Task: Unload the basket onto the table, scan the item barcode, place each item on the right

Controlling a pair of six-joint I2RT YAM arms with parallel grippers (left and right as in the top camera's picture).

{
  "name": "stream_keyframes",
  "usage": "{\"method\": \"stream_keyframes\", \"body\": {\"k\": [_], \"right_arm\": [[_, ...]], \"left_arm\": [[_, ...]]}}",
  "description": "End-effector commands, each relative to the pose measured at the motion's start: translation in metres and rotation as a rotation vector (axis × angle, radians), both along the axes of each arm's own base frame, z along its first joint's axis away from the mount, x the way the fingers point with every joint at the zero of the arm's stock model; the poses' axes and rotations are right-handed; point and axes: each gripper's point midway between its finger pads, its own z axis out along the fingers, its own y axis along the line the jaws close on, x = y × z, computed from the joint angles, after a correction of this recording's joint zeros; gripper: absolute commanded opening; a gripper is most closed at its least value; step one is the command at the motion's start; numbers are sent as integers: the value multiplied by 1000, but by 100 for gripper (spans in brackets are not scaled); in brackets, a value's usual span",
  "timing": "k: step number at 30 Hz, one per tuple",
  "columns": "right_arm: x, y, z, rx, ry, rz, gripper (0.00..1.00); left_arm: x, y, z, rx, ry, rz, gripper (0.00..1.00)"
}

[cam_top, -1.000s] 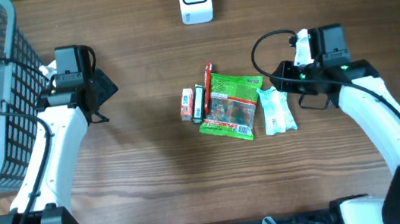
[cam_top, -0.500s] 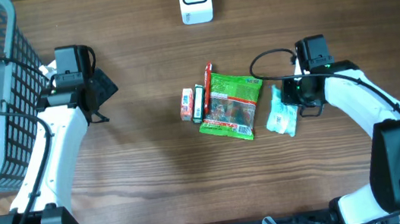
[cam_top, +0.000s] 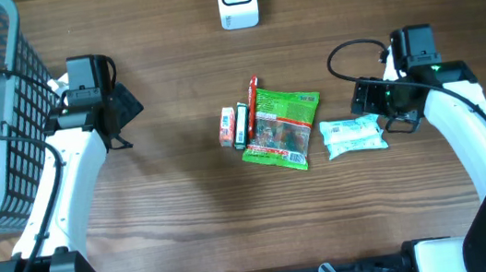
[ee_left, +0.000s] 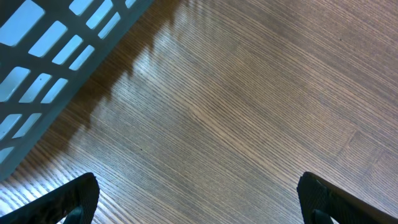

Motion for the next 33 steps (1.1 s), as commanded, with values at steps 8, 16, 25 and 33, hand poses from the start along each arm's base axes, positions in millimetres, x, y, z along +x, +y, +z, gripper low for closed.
{"method": "stream_keyframes", "body": {"k": [8, 16, 25, 33], "right_arm": [[-10, -10, 3, 122, 7, 128, 88], [-24, -8, -27, 155, 75, 57, 85], [-48, -4, -55, 334, 252, -582, 68], [-46, 7, -81, 444, 199, -678, 59]], "left_arm": [[0, 4, -1, 19, 7, 0, 100], [0, 4, -1, 19, 7, 0, 100], [0, 4, -1, 19, 7, 0, 100], [0, 4, -1, 19, 7, 0, 100]]}}
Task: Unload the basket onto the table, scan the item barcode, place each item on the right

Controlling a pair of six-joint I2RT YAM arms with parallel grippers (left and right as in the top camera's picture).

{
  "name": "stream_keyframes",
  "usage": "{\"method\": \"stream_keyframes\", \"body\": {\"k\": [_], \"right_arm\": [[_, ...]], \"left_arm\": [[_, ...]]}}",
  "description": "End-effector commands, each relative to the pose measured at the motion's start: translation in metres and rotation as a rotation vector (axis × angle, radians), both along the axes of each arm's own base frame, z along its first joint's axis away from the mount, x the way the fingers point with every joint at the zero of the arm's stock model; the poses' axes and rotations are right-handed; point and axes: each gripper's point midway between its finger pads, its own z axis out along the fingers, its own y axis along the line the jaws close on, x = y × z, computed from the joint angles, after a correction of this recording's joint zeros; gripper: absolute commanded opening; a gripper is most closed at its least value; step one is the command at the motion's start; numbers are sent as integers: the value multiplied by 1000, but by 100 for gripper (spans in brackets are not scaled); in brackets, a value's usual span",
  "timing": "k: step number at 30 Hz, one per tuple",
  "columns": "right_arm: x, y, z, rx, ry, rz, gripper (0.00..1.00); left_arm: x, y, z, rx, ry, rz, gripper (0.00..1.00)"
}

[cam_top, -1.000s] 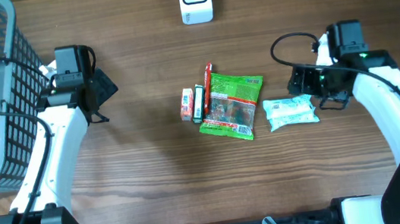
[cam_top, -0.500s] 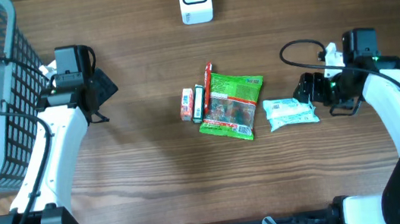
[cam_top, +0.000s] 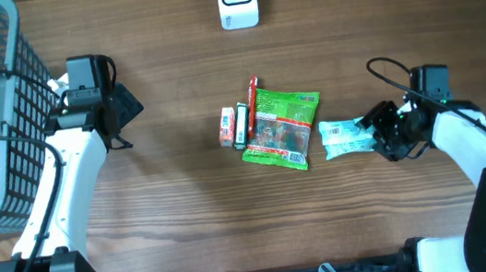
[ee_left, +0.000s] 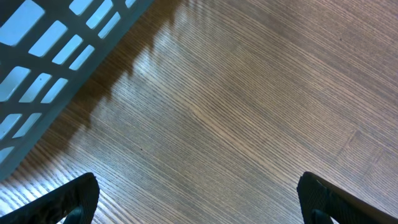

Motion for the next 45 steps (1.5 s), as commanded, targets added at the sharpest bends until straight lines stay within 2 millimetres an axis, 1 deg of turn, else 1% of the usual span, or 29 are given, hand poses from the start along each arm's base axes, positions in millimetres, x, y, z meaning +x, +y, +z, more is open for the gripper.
{"method": "stream_keyframes", "body": {"k": [1, 2, 3, 5, 6, 7, 9, 11, 14, 16, 18, 19, 20, 21, 22, 23, 25, 27, 33, 34, 35, 37, 38, 41, 45], "right_arm": [[-5, 3, -10, 35, 18, -47, 57], [-3, 3, -10, 31, 4, -39, 54], [2, 2, -9, 18, -31, -4, 54], [15, 0, -4, -21, -117, 89, 61], [19, 0, -1, -51, -166, 178, 64], [24, -1, 3, -88, -211, 270, 66], [33, -3, 12, -129, -257, 356, 66], [45, -5, 26, -146, -287, 382, 71], [60, -7, 49, -152, -306, 380, 71], [60, -7, 59, -143, -286, 375, 73], [46, -4, 55, -87, -197, 305, 75], [35, -2, 52, -52, -125, 241, 74], [23, 0, 49, -16, -44, 168, 68], [10, 2, 46, 19, 43, 85, 64], [1, 4, 44, 41, 102, 26, 64], [-3, 6, 41, 49, 127, -4, 65], [-3, 9, 33, 49, 130, -34, 64], [-9, 14, 20, 65, 157, -98, 63], [6, 11, -3, 54, 39, -140, 55], [7, 7, -5, 37, 36, -165, 54], [11, 3, -6, 14, 10, -166, 50], [17, 1, -7, 3, -24, -166, 49], [17, 1, -8, 4, -28, -166, 47], [9, 7, -14, 9, -6, -165, 45], [8, 15, -19, -26, -14, -132, 46]], "left_arm": [[0, 4, -1, 19, 7, 0, 100], [0, 4, -1, 19, 7, 0, 100], [0, 4, -1, 19, 7, 0, 100], [0, 4, -1, 19, 7, 0, 100], [0, 4, -1, 19, 7, 0, 100], [0, 4, -1, 19, 7, 0, 100], [0, 4, -1, 19, 7, 0, 100], [0, 4, -1, 19, 7, 0, 100], [0, 4, -1, 19, 7, 0, 100], [0, 4, -1, 19, 7, 1, 100], [0, 4, -1, 19, 7, 0, 100], [0, 4, -1, 19, 7, 0, 100], [0, 4, -1, 19, 7, 0, 100], [0, 4, -1, 19, 7, 0, 100], [0, 4, -1, 19, 7, 0, 100], [0, 4, -1, 19, 7, 0, 100], [0, 4, -1, 19, 7, 0, 100], [0, 4, -1, 19, 7, 0, 100], [0, 4, -1, 19, 7, 0, 100], [0, 4, -1, 19, 7, 1, 100], [0, 4, -1, 19, 7, 1, 100], [0, 4, -1, 19, 7, 1, 100], [0, 4, -1, 19, 7, 1, 100], [0, 4, -1, 19, 7, 1, 100], [0, 4, -1, 19, 7, 1, 100]]}}
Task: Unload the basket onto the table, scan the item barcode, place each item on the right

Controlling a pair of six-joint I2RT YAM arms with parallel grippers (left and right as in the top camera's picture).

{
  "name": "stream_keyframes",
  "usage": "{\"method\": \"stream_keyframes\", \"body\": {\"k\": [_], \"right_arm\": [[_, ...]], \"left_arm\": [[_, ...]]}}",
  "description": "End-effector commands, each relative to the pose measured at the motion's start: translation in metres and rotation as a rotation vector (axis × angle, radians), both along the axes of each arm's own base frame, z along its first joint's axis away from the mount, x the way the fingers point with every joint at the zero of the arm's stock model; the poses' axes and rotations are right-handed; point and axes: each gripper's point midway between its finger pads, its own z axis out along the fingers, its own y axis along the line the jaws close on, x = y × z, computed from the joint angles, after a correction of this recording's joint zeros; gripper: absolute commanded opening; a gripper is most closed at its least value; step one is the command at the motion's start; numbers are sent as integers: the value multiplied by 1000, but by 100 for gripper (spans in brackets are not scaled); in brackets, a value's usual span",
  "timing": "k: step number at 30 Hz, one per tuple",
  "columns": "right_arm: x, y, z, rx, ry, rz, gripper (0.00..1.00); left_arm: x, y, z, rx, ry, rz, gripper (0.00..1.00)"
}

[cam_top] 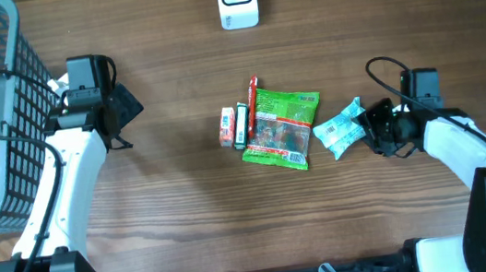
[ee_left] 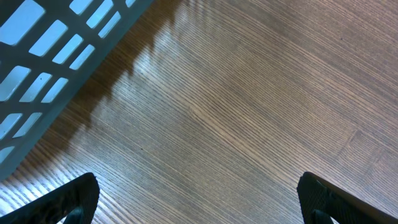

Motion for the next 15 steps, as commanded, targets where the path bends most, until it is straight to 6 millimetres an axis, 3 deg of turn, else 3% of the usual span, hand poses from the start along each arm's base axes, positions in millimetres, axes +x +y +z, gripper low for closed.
{"method": "stream_keyframes", "body": {"k": [1, 6, 15], "right_arm": [[-11, 8, -13, -48, 40, 26, 49], [-10, 24, -11, -25, 18, 90, 59], [-13, 34, -8, 27, 13, 138, 60]], "left_arm": [[0, 4, 0, 19, 5, 1, 100], [0, 4, 0, 19, 5, 1, 100], [0, 4, 0, 19, 5, 1, 100]]}}
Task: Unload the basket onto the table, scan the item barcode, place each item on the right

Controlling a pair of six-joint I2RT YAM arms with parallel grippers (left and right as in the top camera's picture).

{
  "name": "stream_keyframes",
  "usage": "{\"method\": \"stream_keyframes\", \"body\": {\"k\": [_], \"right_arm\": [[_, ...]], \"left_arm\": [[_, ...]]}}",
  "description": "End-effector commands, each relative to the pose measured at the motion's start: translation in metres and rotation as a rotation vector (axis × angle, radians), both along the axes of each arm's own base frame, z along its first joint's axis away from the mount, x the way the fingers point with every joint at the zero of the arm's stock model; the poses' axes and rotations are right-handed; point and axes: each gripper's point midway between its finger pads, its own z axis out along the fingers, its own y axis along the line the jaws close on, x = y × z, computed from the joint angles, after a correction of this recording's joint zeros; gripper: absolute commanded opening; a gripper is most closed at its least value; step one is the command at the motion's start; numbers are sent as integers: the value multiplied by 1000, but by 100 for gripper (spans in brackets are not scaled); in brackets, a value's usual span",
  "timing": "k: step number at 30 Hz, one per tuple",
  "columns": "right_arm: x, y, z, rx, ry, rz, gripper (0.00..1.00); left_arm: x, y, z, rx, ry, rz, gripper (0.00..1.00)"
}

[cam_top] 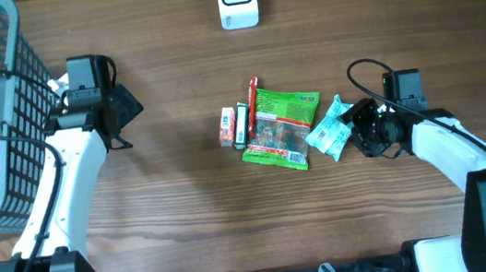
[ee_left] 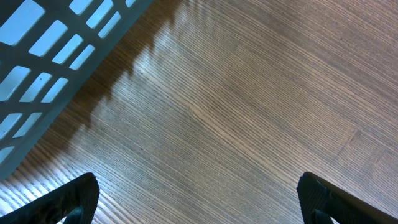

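Observation:
A pale blue and white snack packet (cam_top: 326,131) hangs tilted beside the right edge of a green snack bag (cam_top: 281,127), with my right gripper (cam_top: 351,126) shut on its right end. The white barcode scanner stands at the table's far edge, well away from the packet. My left gripper (ee_left: 196,208) stays open over bare wood near the basket, nothing between its fingers (ee_left: 74,198).
A grey mesh basket fills the far left corner. Left of the green bag lie a red stick pack (cam_top: 254,102), a dark narrow pack and a small orange and white box (cam_top: 226,127). The wooden table (cam_top: 187,208) carries all of it.
The right gripper and the packet it holds have shifted left and slightly away from me, so the packet now touches or overlaps the green bag's edge. The left arm has not moved.
The packet first lay flat right of the green bag, with the right gripper just beyond its far right corner. Then the gripper was at the packet's right end. Later the packet was tilted in the gripper, and now it is held nearer the green bag.

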Motion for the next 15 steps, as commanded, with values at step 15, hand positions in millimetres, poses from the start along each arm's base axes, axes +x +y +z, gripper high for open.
{"method": "stream_keyframes", "body": {"k": [15], "right_arm": [[-3, 13, -3, -29, -102, 265, 51]], "left_arm": [[0, 4, 0, 19, 5, 1, 100]]}}
